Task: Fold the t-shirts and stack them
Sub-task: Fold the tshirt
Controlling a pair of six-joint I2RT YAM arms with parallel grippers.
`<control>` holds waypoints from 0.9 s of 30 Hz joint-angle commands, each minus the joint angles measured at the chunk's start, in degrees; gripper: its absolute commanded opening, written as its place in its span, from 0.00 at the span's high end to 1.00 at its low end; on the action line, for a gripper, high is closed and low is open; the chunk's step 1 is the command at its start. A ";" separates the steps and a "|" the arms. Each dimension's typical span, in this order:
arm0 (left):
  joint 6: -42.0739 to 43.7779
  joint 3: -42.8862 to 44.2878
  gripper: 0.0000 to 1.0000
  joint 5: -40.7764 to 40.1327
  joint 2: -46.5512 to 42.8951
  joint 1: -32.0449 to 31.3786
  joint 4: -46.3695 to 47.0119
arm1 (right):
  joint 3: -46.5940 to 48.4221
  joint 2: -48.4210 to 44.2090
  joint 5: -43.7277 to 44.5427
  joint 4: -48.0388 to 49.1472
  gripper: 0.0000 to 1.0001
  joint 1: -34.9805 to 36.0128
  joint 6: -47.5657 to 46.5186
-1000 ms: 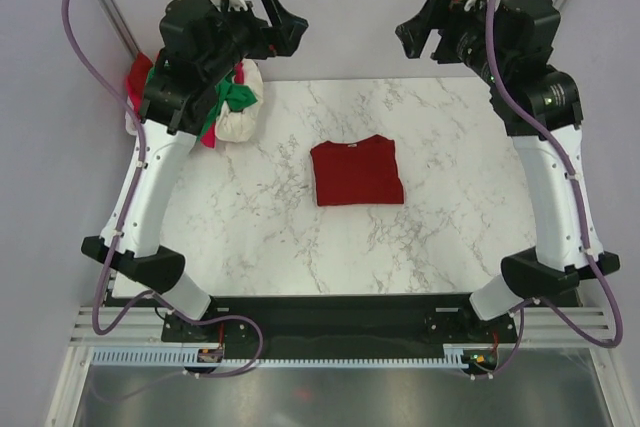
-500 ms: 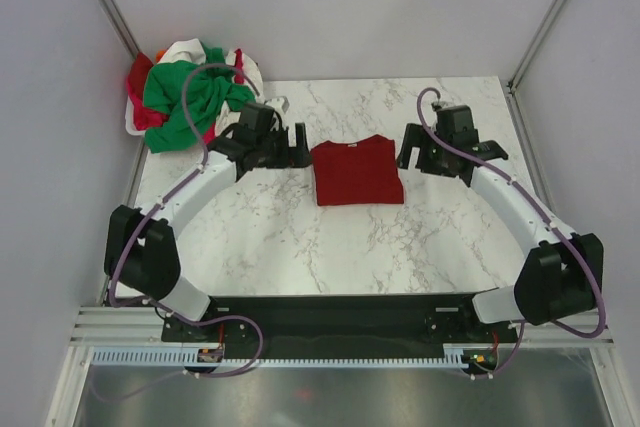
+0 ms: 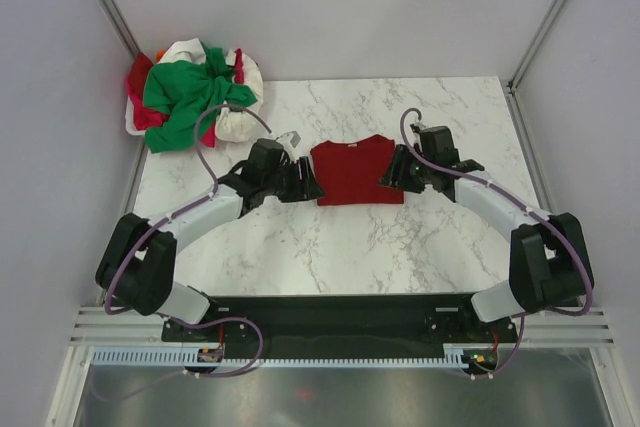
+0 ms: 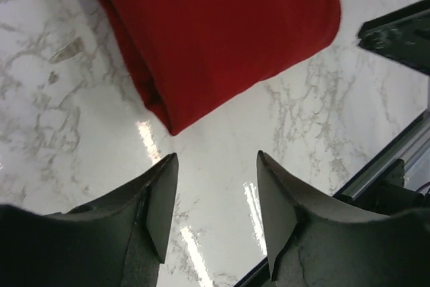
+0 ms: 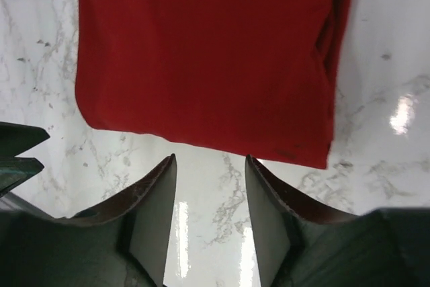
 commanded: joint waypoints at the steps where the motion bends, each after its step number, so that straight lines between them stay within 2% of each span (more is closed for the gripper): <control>1: -4.13 4.64 0.43 2.66 0.92 -1.59 6.52 | 3.71 3.01 -3.05 6.03 0.48 2.73 1.74; 2: -4.39 6.21 0.45 2.93 1.81 -1.94 6.52 | 3.98 3.81 -3.40 6.90 0.55 3.60 2.10; 3: -4.74 7.01 0.46 3.02 3.12 -2.38 6.61 | 4.33 4.77 -3.76 7.26 0.58 3.61 2.19; 11: -5.54 12.90 0.49 4.86 16.92 -3.18 13.20 | 6.09 15.05 -4.02 10.34 0.70 2.21 -0.01; 15: -4.92 13.96 0.52 4.78 25.26 -2.83 13.20 | 2.58 17.70 -3.41 11.48 0.71 -2.27 -0.80; 18: -4.75 12.21 0.53 2.15 27.56 -1.86 13.12 | -1.46 19.37 -2.70 12.62 0.73 -4.65 -1.15; 22: -3.96 11.32 0.54 0.56 29.32 -0.54 12.94 | -4.80 21.74 -3.84 15.08 0.73 -4.83 -0.72; 27: -2.29 13.08 0.53 0.64 27.14 -0.36 10.13 | -2.27 21.05 -2.71 12.11 0.72 -4.92 -1.15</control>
